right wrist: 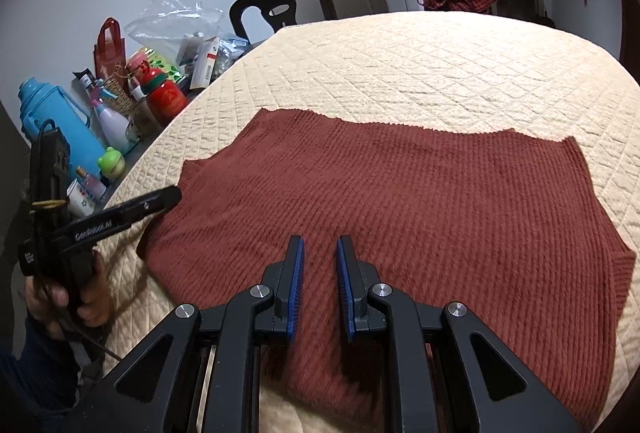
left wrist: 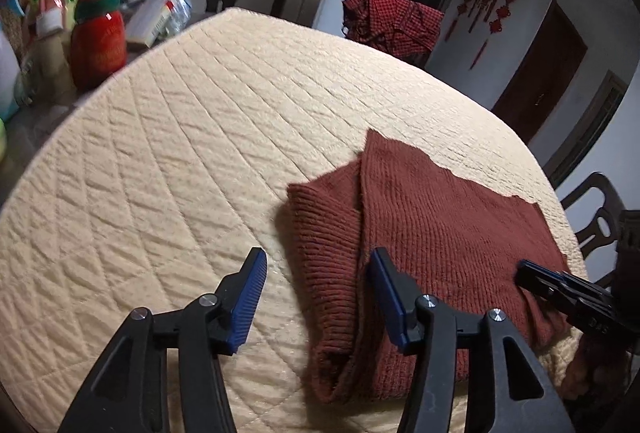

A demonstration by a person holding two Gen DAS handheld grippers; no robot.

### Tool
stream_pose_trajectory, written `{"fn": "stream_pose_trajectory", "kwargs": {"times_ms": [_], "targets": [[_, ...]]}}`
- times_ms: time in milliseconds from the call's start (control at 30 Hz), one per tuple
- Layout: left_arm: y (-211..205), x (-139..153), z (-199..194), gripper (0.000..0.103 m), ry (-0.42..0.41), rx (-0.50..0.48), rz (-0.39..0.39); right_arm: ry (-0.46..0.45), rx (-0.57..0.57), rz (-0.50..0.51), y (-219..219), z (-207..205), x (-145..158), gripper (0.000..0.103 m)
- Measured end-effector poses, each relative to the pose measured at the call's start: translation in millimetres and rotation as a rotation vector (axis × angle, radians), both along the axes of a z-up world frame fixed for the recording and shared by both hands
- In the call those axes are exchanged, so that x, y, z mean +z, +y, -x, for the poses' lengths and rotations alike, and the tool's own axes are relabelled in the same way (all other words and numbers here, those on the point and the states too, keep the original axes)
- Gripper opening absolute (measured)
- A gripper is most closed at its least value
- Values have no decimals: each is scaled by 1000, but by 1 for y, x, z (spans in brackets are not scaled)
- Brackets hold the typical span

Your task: Fold small clothes

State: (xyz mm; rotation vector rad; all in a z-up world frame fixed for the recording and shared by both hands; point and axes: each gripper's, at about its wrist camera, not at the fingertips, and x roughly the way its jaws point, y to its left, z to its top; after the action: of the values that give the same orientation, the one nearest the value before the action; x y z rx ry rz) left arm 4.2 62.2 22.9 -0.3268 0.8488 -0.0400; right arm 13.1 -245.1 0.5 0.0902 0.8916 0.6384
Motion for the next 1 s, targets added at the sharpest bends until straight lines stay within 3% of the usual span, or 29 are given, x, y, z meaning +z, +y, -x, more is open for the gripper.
{"fn": "stream_pose_trajectory", "kwargs": {"times_ms": [233,567,733,1000], "targets": [[-1,-2,-12,62,-17,-12,35,20,-14,-29,2,-16,-2,17],[-3,-3,-19,62,-28,-24,65,17,31,-27,-5,32,1,17],[-4,-3,-15,62,-25,-36,79,68,60,-17,-6,50,-7,17],[-9,-3,4,62,-11,-66,133,67,68,-30,-8,55,-7,18]]}}
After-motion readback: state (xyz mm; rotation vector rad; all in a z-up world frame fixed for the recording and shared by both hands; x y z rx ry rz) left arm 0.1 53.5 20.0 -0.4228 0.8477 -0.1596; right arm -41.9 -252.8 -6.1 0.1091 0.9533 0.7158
